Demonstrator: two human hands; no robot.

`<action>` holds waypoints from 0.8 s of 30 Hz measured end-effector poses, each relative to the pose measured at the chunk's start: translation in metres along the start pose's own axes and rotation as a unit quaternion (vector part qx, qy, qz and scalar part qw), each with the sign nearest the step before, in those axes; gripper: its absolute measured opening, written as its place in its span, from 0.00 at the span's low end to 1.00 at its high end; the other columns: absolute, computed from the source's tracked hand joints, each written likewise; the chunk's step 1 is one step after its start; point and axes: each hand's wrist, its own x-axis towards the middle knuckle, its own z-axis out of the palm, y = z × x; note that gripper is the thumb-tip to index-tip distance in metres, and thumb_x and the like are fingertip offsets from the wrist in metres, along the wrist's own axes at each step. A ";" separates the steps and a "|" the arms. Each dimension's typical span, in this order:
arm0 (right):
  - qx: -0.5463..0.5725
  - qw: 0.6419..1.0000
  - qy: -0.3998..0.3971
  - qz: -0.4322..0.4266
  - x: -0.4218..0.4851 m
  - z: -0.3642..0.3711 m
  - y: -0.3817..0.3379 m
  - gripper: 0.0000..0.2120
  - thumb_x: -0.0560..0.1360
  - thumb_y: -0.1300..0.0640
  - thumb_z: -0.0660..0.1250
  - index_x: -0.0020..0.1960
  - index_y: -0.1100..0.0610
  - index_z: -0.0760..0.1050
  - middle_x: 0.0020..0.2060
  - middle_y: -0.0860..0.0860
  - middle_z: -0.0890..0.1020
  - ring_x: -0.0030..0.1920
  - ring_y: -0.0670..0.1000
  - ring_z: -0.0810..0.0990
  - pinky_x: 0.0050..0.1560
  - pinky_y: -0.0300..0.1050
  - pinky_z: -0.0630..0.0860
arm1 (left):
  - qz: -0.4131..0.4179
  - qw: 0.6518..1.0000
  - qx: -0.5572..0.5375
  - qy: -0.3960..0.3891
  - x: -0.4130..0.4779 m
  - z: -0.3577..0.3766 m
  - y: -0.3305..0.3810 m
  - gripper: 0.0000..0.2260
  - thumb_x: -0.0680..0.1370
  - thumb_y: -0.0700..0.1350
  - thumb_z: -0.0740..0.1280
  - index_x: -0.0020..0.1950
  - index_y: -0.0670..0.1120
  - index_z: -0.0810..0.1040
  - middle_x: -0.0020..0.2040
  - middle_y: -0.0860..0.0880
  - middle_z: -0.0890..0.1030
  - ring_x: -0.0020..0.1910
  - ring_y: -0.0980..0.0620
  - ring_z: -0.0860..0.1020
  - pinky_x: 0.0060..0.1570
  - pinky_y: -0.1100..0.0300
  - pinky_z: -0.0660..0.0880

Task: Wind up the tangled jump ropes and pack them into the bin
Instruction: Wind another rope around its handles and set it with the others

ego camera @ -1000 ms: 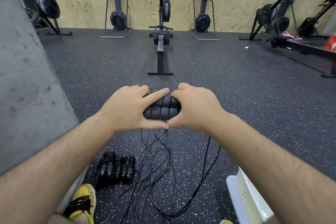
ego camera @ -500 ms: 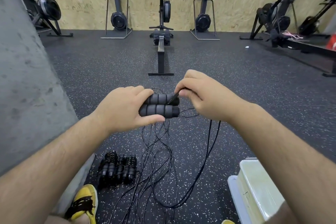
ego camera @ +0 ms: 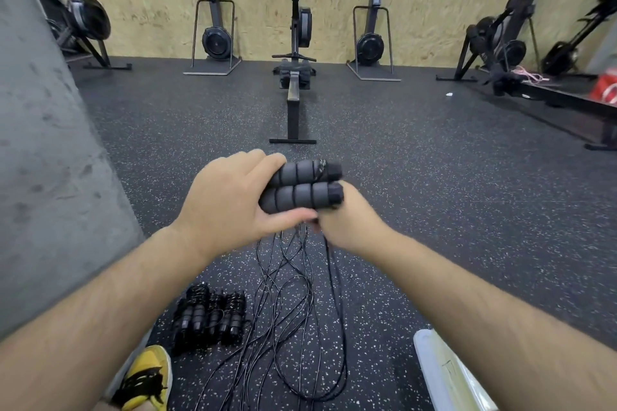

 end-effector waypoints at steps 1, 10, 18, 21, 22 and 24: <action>0.014 1.000 -0.016 0.011 -0.002 0.006 -0.004 0.12 0.79 0.65 0.58 0.41 0.51 0.71 0.38 0.50 0.79 0.36 0.47 0.77 0.34 0.37 0.71 | -0.016 1.000 0.017 0.003 0.001 0.000 -0.003 0.33 0.72 0.76 0.60 0.54 0.47 0.78 0.39 0.51 0.75 0.39 0.46 0.77 0.37 0.53 0.71; 0.027 0.995 -0.086 0.042 -0.020 -0.001 -0.034 0.15 0.84 0.50 0.54 0.48 0.51 0.76 0.36 0.47 0.78 0.35 0.47 0.75 0.41 0.45 0.73 | -0.032 0.991 0.124 -0.023 -0.001 0.002 -0.042 0.33 0.73 0.77 0.58 0.50 0.46 0.77 0.38 0.47 0.75 0.37 0.43 0.77 0.34 0.52 0.71; -0.212 0.972 -0.099 -0.032 -0.032 -0.025 -0.047 0.15 0.84 0.50 0.55 0.39 0.51 0.62 0.34 0.48 0.70 0.32 0.48 0.68 0.30 0.42 0.60 | -0.010 0.991 0.122 -0.049 -0.005 0.009 -0.045 0.33 0.74 0.77 0.55 0.49 0.47 0.76 0.37 0.48 0.73 0.36 0.43 0.76 0.34 0.53 0.70; -0.295 0.949 -0.070 -0.079 -0.032 -0.035 -0.052 0.13 0.84 0.49 0.54 0.43 0.52 0.64 0.34 0.46 0.69 0.35 0.52 0.70 0.33 0.47 0.62 | -0.011 0.992 0.111 -0.057 -0.007 0.009 -0.047 0.33 0.73 0.77 0.55 0.47 0.47 0.75 0.37 0.49 0.72 0.36 0.44 0.75 0.34 0.54 0.69; -0.325 0.940 -0.050 -0.092 -0.031 -0.039 -0.052 0.12 0.84 0.48 0.53 0.45 0.52 0.65 0.35 0.46 0.70 0.37 0.53 0.71 0.36 0.47 0.63 | -0.009 0.993 0.105 -0.058 -0.008 0.010 -0.047 0.33 0.73 0.77 0.55 0.47 0.47 0.75 0.37 0.50 0.72 0.36 0.44 0.75 0.34 0.54 0.68; -0.373 0.920 -0.008 -0.119 -0.029 -0.045 -0.050 0.12 0.84 0.46 0.52 0.48 0.50 0.68 0.40 0.47 0.73 0.42 0.55 0.74 0.39 0.47 0.66 | -0.003 0.994 0.091 -0.064 -0.008 0.011 -0.047 0.33 0.72 0.77 0.55 0.47 0.47 0.75 0.36 0.50 0.73 0.35 0.44 0.76 0.34 0.54 0.70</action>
